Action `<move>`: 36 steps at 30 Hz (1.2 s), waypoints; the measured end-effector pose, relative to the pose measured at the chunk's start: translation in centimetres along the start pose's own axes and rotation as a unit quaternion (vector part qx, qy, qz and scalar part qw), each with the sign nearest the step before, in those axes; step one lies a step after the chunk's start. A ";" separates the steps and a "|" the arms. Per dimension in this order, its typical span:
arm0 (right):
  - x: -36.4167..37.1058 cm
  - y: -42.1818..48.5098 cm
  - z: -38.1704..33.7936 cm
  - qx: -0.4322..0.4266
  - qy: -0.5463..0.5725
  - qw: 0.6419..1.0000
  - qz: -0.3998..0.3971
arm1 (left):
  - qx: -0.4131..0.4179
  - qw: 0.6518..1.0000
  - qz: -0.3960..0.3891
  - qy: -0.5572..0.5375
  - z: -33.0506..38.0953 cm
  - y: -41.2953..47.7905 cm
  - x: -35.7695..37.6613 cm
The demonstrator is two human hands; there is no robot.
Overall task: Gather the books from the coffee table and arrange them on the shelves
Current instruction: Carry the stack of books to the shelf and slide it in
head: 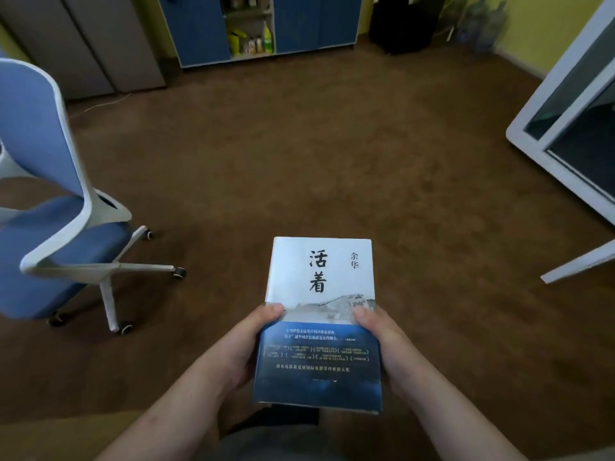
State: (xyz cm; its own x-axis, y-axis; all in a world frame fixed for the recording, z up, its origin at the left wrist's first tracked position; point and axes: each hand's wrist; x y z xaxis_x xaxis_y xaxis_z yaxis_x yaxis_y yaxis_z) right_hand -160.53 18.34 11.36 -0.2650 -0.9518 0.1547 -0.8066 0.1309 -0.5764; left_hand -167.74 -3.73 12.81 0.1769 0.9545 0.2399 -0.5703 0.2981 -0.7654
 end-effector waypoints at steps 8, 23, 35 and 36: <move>6.1 11.7 -9.0 0.006 -0.022 0.999 -0.034 | 0.018 1.000 0.004 -0.024 10.6 5.7 -4.5; 25.8 33.7 -20.8 0.082 -0.200 0.920 -0.326 | 0.102 0.926 0.232 -0.279 21.6 10.0 -15.9; 45.7 38.6 -19.9 0.134 -0.346 0.737 -0.565 | 0.197 0.753 0.310 -0.546 20.9 7.1 -24.0; 47.7 38.3 -19.1 0.140 -0.356 0.721 -0.577 | 0.209 0.736 0.316 -0.561 20.5 6.5 -25.0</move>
State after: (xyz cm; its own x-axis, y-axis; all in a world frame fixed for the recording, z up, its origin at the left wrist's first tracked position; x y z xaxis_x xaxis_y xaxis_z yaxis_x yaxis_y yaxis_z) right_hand -214.17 -16.71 11.99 0.9173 -0.2962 0.2663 -0.1085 -0.8292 -0.5483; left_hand -192.29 -25.66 14.13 -0.8697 0.2311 0.4363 -0.4929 -0.4548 -0.7418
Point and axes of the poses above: each hand's wrist, its own y-axis towards the middle knuckle, its own x-axis out of the palm, z = x × y, and after that the axes turned 4 degrees about z, right-handed
